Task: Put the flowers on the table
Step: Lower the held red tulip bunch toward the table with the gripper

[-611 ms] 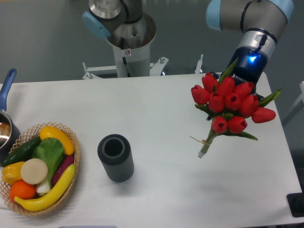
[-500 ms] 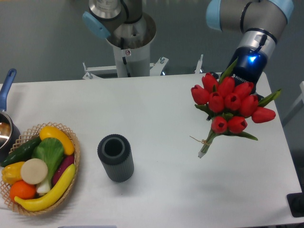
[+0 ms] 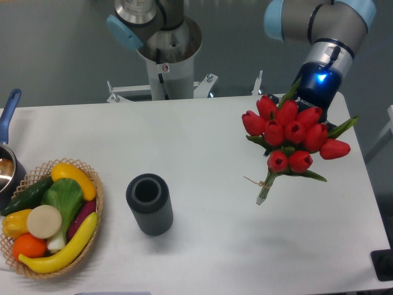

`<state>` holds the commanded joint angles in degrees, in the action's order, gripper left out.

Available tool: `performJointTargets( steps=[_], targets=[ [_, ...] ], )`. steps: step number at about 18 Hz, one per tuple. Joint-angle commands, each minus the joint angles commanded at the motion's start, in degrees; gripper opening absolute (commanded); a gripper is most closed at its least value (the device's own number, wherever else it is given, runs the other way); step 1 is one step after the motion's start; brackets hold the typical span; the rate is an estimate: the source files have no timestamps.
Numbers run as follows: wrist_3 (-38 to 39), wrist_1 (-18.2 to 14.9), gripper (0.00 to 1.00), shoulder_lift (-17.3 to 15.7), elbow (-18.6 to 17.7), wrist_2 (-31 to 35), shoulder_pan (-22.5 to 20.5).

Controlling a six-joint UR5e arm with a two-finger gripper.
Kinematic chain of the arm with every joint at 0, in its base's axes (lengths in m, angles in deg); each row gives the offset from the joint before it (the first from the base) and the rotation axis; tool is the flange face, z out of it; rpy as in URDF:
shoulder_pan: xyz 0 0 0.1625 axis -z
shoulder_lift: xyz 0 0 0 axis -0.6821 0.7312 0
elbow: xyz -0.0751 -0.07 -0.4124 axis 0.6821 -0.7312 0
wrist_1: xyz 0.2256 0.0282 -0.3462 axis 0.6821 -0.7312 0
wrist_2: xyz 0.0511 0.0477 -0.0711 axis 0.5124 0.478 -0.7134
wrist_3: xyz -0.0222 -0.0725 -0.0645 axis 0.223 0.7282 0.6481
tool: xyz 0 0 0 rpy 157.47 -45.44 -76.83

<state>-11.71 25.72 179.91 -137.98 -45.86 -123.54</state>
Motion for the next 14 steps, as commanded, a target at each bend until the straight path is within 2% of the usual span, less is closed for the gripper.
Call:
performJointTargets(
  steps=[6,10,14],
  targets=[
    [-0.35,0.09,0.45,-1.05,-0.17,7.29,0.44],
    [-0.7,0.0,0.45,-1.84,0.09,15.98,1.05],
    [-2.37,-0.09,0.45,-2.2,-0.52,26.26,3.77]
  ],
)
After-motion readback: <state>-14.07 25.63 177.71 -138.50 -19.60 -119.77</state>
